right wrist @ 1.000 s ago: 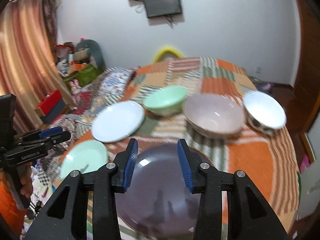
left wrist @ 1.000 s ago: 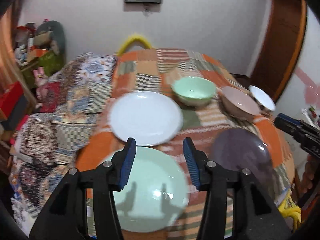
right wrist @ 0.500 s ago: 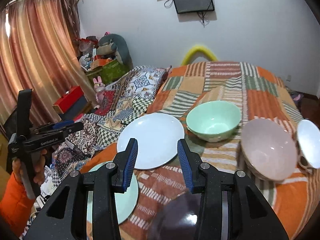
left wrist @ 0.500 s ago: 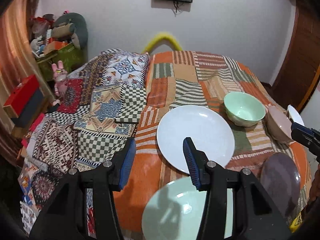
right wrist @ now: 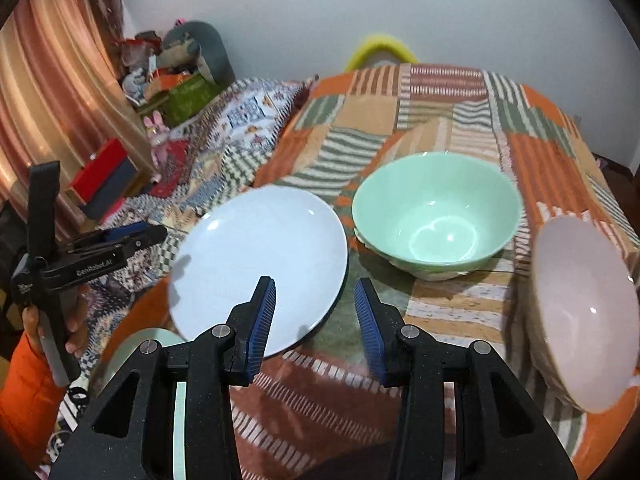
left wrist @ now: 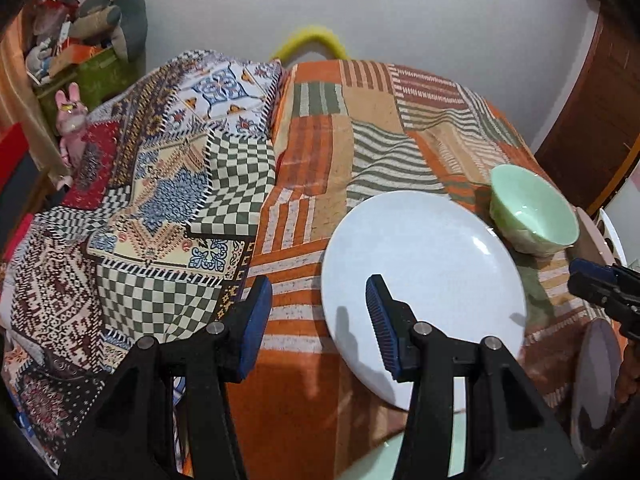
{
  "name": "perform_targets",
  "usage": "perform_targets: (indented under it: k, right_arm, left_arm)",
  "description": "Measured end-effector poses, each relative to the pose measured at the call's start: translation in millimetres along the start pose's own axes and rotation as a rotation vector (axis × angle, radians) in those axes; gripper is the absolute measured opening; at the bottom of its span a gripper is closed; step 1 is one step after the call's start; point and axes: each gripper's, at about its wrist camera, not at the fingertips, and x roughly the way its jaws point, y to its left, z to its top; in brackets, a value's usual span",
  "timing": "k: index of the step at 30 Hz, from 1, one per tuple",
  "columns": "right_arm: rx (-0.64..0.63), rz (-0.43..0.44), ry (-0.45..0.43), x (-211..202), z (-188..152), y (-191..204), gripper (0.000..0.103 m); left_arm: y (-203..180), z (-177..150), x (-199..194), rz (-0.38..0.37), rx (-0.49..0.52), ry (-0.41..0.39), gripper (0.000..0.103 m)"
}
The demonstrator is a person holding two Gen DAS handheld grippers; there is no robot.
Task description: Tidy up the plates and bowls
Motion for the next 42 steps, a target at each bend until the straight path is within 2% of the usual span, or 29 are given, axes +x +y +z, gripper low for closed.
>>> perform_targets:
  k: [4,6,11,15,21,23,29,32,42]
  right_arm:
    - [-0.027,-0.008,0.073,20.8,2.3,3.3,0.038]
    - [-0.043,-0.026,0.097,28.2,3.2,2.8,0.038]
    - [-0.016,-0.03,0.146,39.1,7.3,-2.5,0.035]
    - [0.022,-0.015,0.193,52.2,6.1,-8.0,0.027]
    - [0.025,0.009,0.224,60.0,4.5,-6.7,0.026]
    - [0.009,0.012,0.231,63.0,4.0,-2.6,0.025]
    - [0.052,0.031,0.209,58.3,3.5,-9.1,0.02]
    - [0.016,0.024,0.199,54.1,3.3,-2.6,0.02]
    - [0.022,0.062,0.062,8.5,14.7,6.8,0.019]
  left_arm:
    - [7.7,1.7,17.0,-0.037,-0.002,0.01,0.047]
    - [9.5,2.5,25.4,-0.045,0.007,0.018,0.037]
    - [8.6,1.4,41.0,-0.073,0.016,0.033,0.029]
    - [6.7,1.2,45.2,-0.095,0.011,0.04,0.027]
    - [5.2,0.6,51.4,-0.16,-0.007,0.076,0.021]
    - [-0.9,-0.4,50.4,-0.129,0.021,0.067,0.022]
    - [-2.3,0.3,46.4,-0.117,0.02,0.08,0.022]
    - [-4.6,1.2,37.7,-0.098,0.015,0.073,0.022]
    - [-18.9,8.2,-33.7,-0.076,0.03,-0.044,0.022]
